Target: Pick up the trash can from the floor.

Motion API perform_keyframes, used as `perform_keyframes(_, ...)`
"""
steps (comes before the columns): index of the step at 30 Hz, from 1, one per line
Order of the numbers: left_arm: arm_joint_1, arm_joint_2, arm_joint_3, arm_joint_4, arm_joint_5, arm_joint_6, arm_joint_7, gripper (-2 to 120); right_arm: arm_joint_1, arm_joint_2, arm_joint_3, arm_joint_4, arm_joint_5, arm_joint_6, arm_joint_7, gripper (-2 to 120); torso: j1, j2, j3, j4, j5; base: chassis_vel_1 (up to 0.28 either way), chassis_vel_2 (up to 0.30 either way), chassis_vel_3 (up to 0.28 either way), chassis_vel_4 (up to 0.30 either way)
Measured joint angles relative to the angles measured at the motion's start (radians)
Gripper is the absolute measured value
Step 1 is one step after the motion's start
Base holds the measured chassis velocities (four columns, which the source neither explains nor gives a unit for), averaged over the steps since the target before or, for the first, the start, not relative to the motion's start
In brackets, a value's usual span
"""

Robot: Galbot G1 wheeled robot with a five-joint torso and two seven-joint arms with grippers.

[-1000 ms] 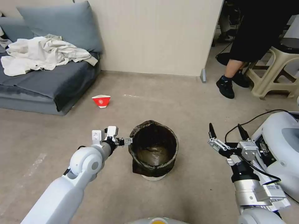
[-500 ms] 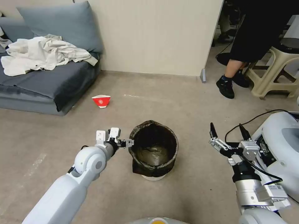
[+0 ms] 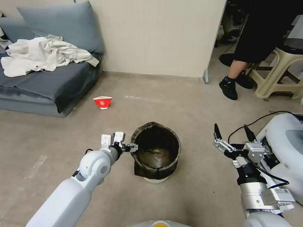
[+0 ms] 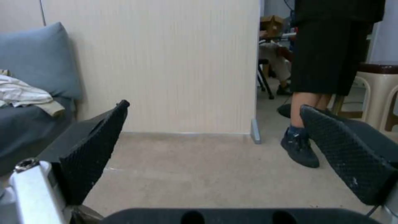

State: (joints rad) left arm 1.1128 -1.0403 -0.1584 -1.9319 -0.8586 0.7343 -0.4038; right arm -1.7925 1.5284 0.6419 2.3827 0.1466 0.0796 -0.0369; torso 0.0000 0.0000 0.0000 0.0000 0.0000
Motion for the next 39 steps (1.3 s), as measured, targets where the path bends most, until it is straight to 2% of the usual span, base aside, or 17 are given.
perform_keyframes(15,-0.069,0.001,0.077,0.057,-0.045,-0.001,-0.042,100,-0.004,-0.006,0.01,0.008,0.019,0.002,0.002,100,0.0,0.0,0.0,0.0,0.0001,0.0,0.0,0.0,0.0)
perform_keyframes(27,-0.091,-0.01,0.117,0.094,-0.047,-0.001,-0.05,99,-0.001,-0.004,0.012,0.004,0.019,0.003,0.005,100,0.0,0.0,0.0,0.0,0.0001,0.0,0.0,0.0,0.0)
perform_keyframes(29,-0.094,-0.01,0.121,0.098,-0.047,-0.001,-0.051,97,0.0,-0.004,0.012,0.002,0.019,0.003,0.005,100,0.0,0.0,0.0,0.0001,0.0001,0.0,0.0,0.0,0.0)
perform_keyframes(33,-0.109,-0.013,0.135,0.114,-0.051,-0.003,-0.059,78,0.003,-0.004,0.012,-0.004,0.019,0.003,0.006,100,0.0,0.0,0.0,0.0004,0.0005,0.0,0.0,0.0,0.0)
perform_keyframes(34,-0.109,-0.013,0.135,0.114,-0.051,-0.003,-0.059,78,0.003,-0.004,0.012,-0.004,0.019,0.003,0.006,100,0.0,0.0,0.0,0.0004,0.0005,0.0,0.0,0.0,0.0)
perform_keyframes(36,-0.114,-0.017,0.144,0.121,-0.051,-0.003,-0.064,68,0.005,-0.004,0.012,-0.008,0.019,0.003,0.007,100,0.0,0.0,0.0,0.0005,0.0007,0.0,0.0,0.0,0.0)
perform_keyframes(39,-0.117,-0.022,0.149,0.127,-0.051,-0.004,-0.067,59,0.006,-0.005,0.012,-0.009,0.02,0.003,0.01,100,0.0,0.0,0.0,0.0005,0.0007,0.0,0.0,0.0,0.0)
